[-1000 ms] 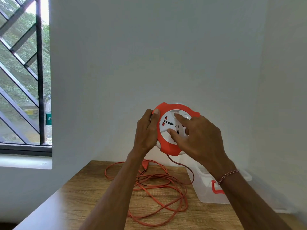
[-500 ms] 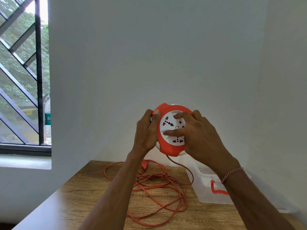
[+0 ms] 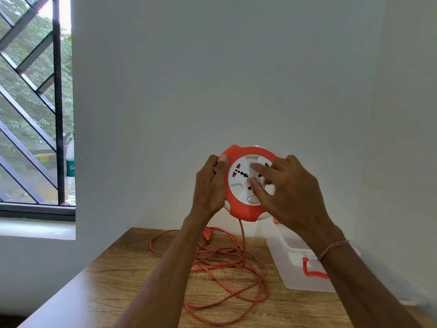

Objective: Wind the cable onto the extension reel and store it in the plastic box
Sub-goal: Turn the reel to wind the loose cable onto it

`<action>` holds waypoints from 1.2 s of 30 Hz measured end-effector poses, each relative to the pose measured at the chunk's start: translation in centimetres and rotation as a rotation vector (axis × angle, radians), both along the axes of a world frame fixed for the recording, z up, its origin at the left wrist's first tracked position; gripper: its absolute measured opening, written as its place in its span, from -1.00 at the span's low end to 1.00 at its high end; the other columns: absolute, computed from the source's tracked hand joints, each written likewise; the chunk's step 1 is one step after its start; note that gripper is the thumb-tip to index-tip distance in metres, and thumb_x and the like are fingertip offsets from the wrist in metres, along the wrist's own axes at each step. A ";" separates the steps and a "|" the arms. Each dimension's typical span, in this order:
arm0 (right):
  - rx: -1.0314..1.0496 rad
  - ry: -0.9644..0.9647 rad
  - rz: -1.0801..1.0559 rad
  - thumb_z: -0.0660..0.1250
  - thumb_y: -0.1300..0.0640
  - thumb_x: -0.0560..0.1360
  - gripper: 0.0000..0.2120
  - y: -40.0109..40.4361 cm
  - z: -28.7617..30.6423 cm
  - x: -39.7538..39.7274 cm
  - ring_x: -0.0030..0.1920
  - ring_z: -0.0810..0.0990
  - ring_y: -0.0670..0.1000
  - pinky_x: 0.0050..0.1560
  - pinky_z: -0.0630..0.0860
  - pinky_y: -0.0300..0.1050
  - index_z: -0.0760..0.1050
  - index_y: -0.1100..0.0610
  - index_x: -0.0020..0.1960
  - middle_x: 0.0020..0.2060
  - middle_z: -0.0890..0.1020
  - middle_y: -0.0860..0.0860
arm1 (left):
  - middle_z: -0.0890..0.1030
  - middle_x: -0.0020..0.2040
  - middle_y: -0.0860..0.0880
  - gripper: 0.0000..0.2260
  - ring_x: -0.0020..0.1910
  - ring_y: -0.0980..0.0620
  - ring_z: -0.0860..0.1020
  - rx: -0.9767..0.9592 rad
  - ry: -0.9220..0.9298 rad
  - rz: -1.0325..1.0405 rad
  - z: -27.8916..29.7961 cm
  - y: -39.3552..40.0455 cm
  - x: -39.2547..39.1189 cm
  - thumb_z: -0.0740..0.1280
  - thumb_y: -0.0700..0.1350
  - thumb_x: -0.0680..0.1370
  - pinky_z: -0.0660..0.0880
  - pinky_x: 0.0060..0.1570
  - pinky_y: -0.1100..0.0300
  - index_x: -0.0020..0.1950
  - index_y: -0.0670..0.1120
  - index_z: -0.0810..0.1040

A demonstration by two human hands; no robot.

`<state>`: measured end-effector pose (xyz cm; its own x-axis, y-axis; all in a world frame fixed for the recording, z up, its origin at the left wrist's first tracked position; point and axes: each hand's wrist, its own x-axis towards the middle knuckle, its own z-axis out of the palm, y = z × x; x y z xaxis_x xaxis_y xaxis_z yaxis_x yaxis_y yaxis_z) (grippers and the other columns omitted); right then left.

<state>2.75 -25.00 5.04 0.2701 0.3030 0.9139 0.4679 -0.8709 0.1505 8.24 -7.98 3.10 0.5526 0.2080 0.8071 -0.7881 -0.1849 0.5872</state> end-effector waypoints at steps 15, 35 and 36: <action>-0.163 0.103 -0.097 0.55 0.00 0.26 -0.42 0.1 -0.5 0.1 0.04 0.52 0.17 -0.05 0.56 0.09 0.51 -0.16 0.25 0.12 0.58 0.14 | 0.66 -0.21 0.15 -0.71 -0.30 0.09 0.66 0.036 -0.026 0.019 -0.1 0.2 0.4 0.13 0.10 0.65 0.57 -0.38 0.31 -0.01 -0.08 0.48; -0.256 0.139 0.045 0.64 0.13 0.15 -0.63 0.2 0.3 -0.2 0.18 0.49 0.20 0.05 0.55 0.16 0.66 0.01 -0.07 0.20 0.58 0.11 | 0.62 -0.23 0.06 -0.68 -0.37 0.05 0.60 0.058 -0.039 0.060 0.0 0.1 0.4 0.10 0.12 0.63 0.57 -0.38 0.22 -0.04 -0.09 0.48; -0.271 0.155 0.029 0.64 0.11 0.14 -0.61 0.2 0.2 -0.1 0.19 0.48 0.20 0.06 0.54 0.17 0.67 -0.01 -0.06 0.22 0.57 0.10 | 0.62 -0.23 0.06 -0.66 -0.36 0.02 0.60 0.058 -0.039 0.061 0.1 0.1 0.4 0.10 0.12 0.63 0.57 -0.37 0.21 -0.04 -0.10 0.48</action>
<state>2.63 -24.81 5.26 0.3880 0.5398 0.7471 0.5275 -0.7947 0.3003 8.60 -7.85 3.16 0.5084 0.1923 0.8394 -0.7964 -0.2658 0.5432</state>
